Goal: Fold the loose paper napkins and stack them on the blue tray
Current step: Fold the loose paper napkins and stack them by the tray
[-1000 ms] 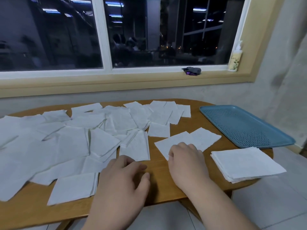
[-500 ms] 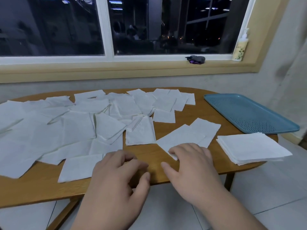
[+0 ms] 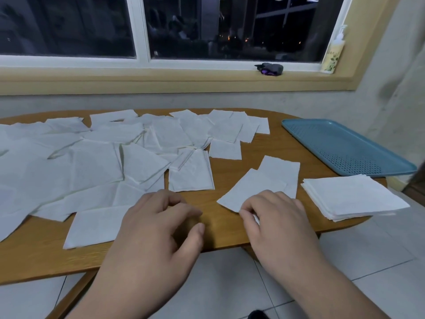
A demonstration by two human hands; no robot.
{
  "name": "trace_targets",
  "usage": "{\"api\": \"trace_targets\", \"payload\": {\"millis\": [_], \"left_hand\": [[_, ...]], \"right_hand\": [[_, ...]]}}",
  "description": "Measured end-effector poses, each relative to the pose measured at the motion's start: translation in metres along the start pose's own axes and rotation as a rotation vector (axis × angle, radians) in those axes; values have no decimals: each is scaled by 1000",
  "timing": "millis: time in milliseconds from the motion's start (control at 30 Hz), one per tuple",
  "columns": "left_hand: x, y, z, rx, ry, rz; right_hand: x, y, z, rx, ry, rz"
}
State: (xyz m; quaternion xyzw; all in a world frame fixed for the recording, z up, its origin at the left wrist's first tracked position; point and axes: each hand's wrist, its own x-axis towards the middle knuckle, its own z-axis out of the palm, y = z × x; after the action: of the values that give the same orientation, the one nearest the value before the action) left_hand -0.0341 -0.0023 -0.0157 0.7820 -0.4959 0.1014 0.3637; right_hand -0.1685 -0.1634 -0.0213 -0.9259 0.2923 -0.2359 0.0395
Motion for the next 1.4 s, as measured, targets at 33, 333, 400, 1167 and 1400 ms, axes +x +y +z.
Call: {"api": "trace_targets", "payload": {"millis": [33,333,400,1167,1400], "left_hand": [[0,0,-1,0,0,-10],[0,12,-11,-62,-1,-85],[2,13,-13,-66,-18,-88],[7,-5,-17,-58,34,-212],[-2,-6,-9,175,-122,23]], "right_hand": [[0,1,1,24,32,-13],[-6,-12,-22,689,162,-69],[-8,-15,-24,819,150,-12],[-6,-12,-5,684,-32,148],[1,-10,-3,429,-54,120]]}}
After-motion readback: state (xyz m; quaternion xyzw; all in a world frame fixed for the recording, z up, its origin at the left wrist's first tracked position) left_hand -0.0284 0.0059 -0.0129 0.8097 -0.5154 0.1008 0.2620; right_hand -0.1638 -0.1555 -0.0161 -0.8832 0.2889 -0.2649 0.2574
